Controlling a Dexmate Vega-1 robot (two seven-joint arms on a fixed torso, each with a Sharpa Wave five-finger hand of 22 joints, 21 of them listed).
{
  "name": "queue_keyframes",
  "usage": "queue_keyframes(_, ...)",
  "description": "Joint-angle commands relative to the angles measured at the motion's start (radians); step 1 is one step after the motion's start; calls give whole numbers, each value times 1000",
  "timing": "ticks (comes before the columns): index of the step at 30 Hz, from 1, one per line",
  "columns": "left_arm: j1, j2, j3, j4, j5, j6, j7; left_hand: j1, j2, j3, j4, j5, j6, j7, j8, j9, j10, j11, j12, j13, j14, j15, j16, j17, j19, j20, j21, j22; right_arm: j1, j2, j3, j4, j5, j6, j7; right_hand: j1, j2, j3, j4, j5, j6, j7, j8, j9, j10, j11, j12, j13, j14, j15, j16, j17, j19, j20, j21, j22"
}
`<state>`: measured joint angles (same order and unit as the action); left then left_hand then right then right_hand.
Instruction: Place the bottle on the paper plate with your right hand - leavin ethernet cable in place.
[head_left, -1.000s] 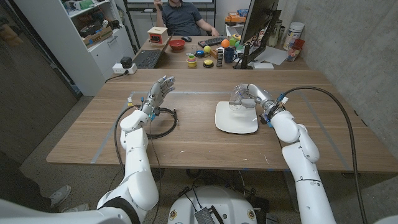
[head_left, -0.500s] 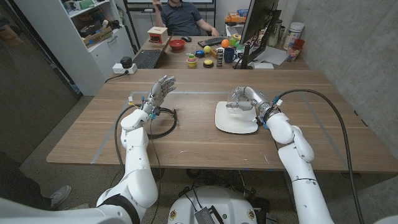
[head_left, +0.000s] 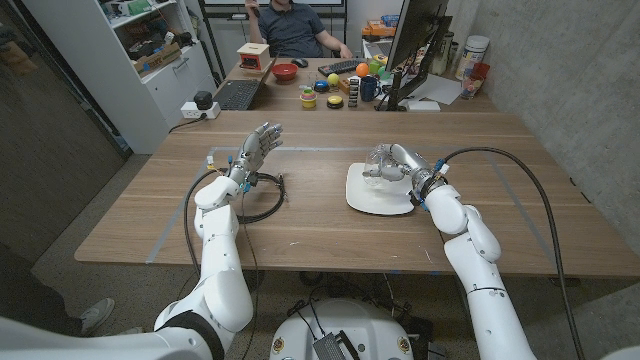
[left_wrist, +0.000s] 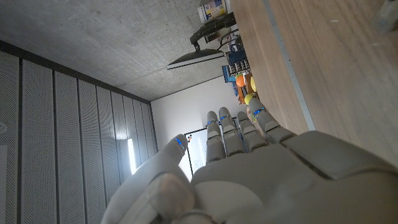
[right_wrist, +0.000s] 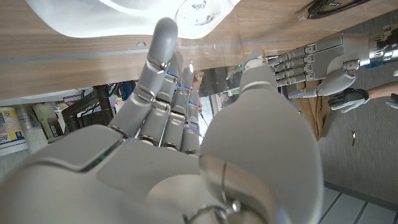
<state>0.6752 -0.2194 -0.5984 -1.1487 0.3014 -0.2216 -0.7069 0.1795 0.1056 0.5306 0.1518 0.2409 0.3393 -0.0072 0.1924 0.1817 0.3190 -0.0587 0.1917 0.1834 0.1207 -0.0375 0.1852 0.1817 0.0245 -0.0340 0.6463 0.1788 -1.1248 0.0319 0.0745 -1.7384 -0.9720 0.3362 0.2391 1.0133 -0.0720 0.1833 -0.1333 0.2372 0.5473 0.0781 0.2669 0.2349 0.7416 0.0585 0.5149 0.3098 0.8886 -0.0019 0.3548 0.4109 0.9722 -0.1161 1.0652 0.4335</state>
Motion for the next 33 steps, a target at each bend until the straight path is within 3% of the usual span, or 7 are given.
queue_keyframes(1,0,1,-2,0,4,0,2,-7,3,-3,-2,10,-4,1,5,3,-2,1,5,3,-3,-43,1,3,3,-10,-6,2,-8,-14,-20,27,-32,8,-56,220,205,5,1,-2,77,-69,-4,5,109,-105,6,16,309,-224,0,4,-37,-108,10,5)
queue_keyframes(22,9,-2,-5,-7,-2,1,-6,-8,3,-5,-3,12,-5,2,4,3,-3,3,5,4,-4,-44,0,3,4,-12,-9,2,-23,-34,-43,41,-86,-11,-111,228,210,4,4,-4,91,-72,-5,9,121,-106,8,23,317,-223,1,12,-45,-108,31,5)
queue_keyframes(33,5,2,-4,2,-3,-3,-11,-9,3,-6,-3,13,-5,1,5,3,-4,2,5,3,-4,-44,0,3,5,-12,-10,2,-19,-35,-43,57,-64,-16,-102,229,209,3,6,-6,93,-72,-6,11,125,-108,8,25,319,-223,1,15,-48,-107,39,4)
